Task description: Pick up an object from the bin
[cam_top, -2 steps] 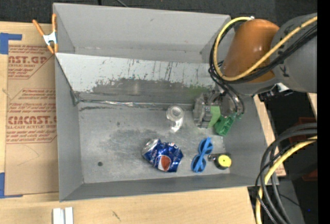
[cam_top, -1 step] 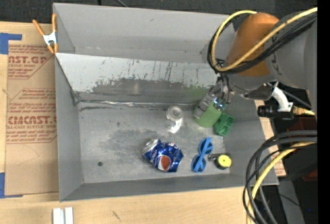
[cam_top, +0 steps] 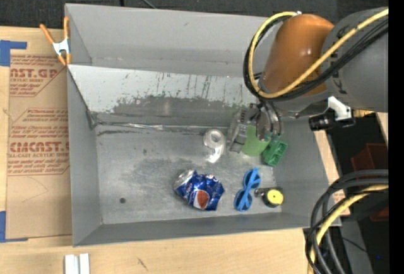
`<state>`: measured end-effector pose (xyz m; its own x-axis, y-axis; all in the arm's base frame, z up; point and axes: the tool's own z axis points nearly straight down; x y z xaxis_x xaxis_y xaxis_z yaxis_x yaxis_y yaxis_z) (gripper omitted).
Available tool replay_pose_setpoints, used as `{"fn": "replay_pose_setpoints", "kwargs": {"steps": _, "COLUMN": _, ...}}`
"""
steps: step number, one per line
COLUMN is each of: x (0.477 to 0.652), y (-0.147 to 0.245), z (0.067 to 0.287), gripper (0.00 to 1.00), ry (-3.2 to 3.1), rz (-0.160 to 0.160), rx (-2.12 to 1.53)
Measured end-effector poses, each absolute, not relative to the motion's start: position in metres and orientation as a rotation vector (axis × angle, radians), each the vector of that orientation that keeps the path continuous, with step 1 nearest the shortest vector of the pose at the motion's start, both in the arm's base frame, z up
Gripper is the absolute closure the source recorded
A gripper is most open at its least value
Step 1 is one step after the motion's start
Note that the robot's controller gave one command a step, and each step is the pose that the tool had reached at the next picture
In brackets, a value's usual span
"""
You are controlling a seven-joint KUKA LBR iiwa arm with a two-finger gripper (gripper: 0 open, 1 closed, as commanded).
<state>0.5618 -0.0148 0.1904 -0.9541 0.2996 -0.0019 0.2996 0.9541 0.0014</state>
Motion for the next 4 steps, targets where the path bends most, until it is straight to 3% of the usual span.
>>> {"fn": "replay_pose_setpoints", "kwargs": {"steps": 1, "x": 0.567, "y": -0.018, "z": 0.171, "gripper": 1.0, "ry": 3.126, "rz": 0.0, "rx": -0.301}}
{"fn": "replay_pose_setpoints", "kwargs": {"steps": 2, "x": 0.585, "y": -0.014, "z": 0.205, "gripper": 1.0, "ry": 2.961, "rz": -0.001, "rx": -1.033}}
{"fn": "replay_pose_setpoints", "kwargs": {"steps": 3, "x": 0.571, "y": 0.042, "z": 0.169, "gripper": 1.0, "ry": 2.735, "rz": 0.005, "rx": -1.545}}
{"fn": "replay_pose_setpoints", "kwargs": {"steps": 4, "x": 0.518, "y": 0.013, "z": 0.228, "gripper": 1.0, "ry": 2.469, "rz": -0.002, "rx": -1.938}}
